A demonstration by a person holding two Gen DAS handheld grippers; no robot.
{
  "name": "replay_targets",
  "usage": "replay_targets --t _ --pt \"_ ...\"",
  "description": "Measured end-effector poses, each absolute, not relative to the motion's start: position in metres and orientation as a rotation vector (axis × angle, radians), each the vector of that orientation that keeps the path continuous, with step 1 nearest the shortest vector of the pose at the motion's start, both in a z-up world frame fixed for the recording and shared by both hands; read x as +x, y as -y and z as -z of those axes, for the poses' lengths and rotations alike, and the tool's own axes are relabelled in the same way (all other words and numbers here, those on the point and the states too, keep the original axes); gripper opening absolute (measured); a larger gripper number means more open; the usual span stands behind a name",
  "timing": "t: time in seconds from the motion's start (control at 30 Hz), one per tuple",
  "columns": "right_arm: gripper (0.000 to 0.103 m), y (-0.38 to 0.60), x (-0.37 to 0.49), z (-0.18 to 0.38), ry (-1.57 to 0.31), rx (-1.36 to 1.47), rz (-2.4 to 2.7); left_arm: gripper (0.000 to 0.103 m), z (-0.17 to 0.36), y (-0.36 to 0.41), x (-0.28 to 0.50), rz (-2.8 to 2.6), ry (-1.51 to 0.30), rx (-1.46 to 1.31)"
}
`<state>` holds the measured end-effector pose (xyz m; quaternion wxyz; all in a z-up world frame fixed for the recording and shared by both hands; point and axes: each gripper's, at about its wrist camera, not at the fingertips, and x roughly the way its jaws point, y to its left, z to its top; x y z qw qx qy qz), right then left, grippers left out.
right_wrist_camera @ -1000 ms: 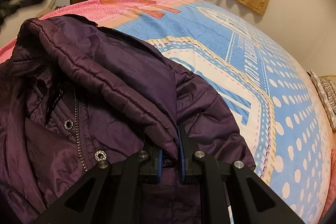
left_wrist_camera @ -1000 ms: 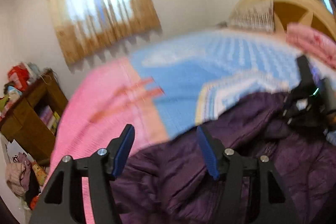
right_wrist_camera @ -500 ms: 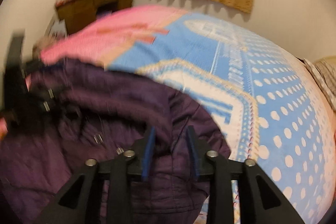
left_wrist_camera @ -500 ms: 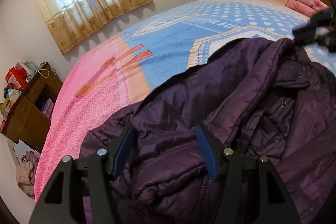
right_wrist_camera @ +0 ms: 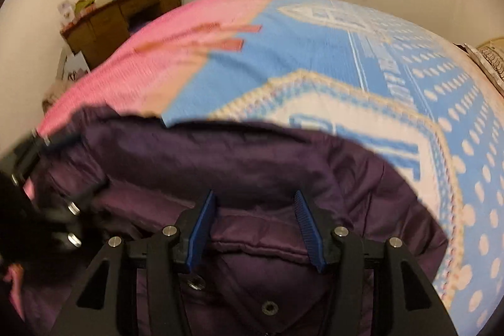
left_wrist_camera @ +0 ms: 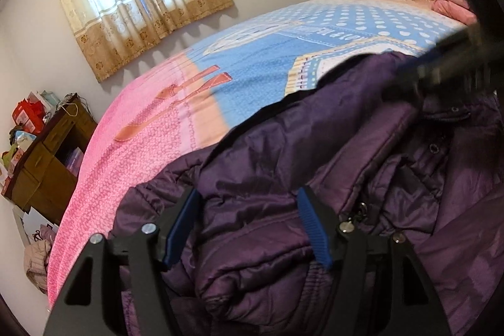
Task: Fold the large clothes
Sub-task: 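Press the folded jacket layers flat with both grippers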
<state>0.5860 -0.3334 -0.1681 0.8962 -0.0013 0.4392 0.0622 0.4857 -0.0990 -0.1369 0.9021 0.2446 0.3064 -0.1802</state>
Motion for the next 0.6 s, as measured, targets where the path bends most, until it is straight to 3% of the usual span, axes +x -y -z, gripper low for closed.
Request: replay_targets --t 0.17,0.23,0.6 --pt "0.054 0.336 0.582 0.182 -0.920 -0.016 -0.142 0.083 0.142 0.090 0.498 0.383 -0.682 0.441" --pt "0.054 0.332 0.580 0.185 -0.905 -0.043 -0.127 0.093 0.144 0.084 0.504 0.365 -0.702 0.410" --pt "0.054 0.328 0.581 0.192 -0.886 -0.064 -0.111 0.102 0.152 0.084 0.512 0.335 -0.750 0.388"
